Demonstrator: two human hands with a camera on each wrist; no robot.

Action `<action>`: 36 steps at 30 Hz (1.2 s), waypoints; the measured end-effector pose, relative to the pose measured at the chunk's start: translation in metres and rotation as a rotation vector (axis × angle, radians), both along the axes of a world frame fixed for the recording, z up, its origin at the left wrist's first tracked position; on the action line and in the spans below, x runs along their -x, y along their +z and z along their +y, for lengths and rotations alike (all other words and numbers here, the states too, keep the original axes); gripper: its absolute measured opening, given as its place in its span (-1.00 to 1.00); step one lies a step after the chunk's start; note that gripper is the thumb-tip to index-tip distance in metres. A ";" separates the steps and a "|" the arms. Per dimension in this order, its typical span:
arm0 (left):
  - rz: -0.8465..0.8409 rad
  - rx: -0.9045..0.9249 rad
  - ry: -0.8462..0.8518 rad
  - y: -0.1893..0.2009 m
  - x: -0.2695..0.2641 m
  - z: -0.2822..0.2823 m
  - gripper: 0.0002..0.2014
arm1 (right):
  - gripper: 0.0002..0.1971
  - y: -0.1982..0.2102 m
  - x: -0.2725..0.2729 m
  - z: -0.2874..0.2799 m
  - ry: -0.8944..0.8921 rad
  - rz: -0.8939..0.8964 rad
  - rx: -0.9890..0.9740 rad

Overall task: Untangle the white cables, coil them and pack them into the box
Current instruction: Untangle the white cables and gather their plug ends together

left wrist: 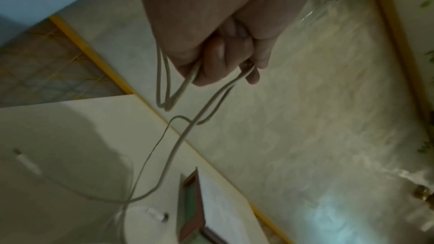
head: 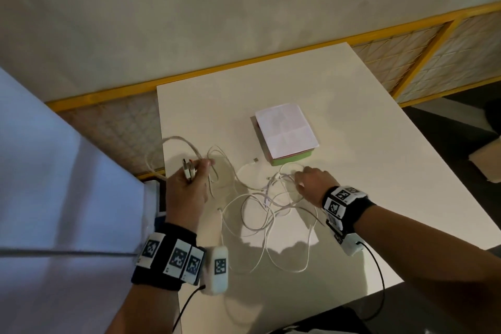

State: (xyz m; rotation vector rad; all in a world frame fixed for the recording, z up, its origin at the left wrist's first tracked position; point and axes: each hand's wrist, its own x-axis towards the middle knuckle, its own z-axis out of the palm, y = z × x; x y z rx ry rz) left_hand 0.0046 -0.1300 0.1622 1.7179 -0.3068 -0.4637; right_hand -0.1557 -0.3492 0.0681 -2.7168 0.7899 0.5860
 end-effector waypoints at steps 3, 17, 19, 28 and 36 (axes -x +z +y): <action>0.010 -0.097 0.000 -0.020 0.007 0.005 -0.83 | -0.60 -0.014 -0.032 0.007 0.204 0.013 -0.136; 0.072 -0.438 0.022 -0.047 -0.003 0.003 -0.55 | -0.67 0.000 -0.042 -0.002 0.103 -0.165 0.103; 0.075 -0.467 -0.018 -0.045 -0.004 0.003 -0.56 | -0.73 0.025 -0.027 -0.011 -0.109 -0.421 -0.055; -0.178 -0.372 -0.092 0.003 0.016 -0.009 -0.54 | -0.88 0.124 -0.004 0.014 -0.526 -1.033 -0.646; 0.112 0.331 -0.234 0.075 0.048 -0.033 -0.81 | -0.78 0.168 -0.031 0.087 -0.339 -1.111 -0.832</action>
